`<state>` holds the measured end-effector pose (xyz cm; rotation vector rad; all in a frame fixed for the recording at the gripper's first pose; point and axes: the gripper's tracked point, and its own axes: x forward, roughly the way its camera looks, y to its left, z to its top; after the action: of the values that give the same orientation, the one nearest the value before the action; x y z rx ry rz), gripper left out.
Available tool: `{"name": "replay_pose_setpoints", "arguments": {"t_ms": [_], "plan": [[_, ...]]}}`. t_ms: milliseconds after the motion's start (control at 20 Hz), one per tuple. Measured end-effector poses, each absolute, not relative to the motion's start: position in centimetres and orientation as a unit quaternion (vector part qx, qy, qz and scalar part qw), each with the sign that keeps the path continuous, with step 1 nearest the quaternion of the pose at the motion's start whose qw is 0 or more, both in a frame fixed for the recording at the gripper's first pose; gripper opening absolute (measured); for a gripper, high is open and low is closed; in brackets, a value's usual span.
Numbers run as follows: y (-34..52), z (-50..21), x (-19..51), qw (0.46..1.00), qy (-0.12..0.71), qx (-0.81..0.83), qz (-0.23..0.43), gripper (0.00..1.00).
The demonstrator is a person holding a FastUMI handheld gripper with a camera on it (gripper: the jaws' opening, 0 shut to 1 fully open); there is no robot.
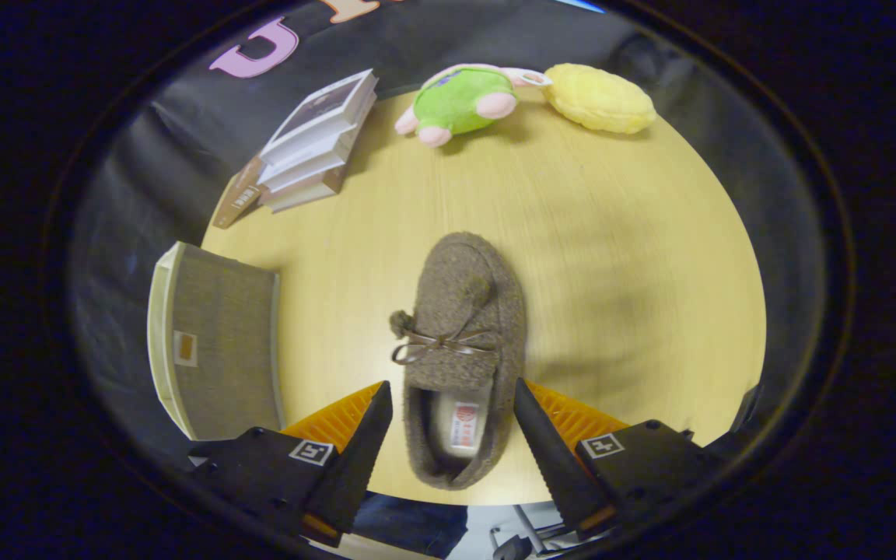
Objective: Open the storage box then place both shoes into the box .Put the left shoe in first, then the right shoe, with the right side of both shoes facing outward in a uniform manner.
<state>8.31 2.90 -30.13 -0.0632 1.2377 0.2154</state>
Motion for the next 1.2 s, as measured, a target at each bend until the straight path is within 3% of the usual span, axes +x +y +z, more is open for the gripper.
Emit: {"name": "replay_pose_setpoints", "arguments": {"t_ms": [100, 450, 800, 900, 1200], "plan": [[1.7, -31.9, 8.5, 0.802, 0.59, -0.047, 0.087, 0.99], [1.7, -34.2, 8.0, 0.783, 0.614, -0.022, 0.099, 0.53], [1.2, -34.3, 7.9, 0.771, 0.627, 0.005, 0.112, 0.42], [1.2, -34.4, 7.8, 0.765, 0.634, 0.03, 0.109, 0.3], [1.1, -34.3, 8.0, 0.759, 0.638, 0.072, 0.11, 0.14]]}}
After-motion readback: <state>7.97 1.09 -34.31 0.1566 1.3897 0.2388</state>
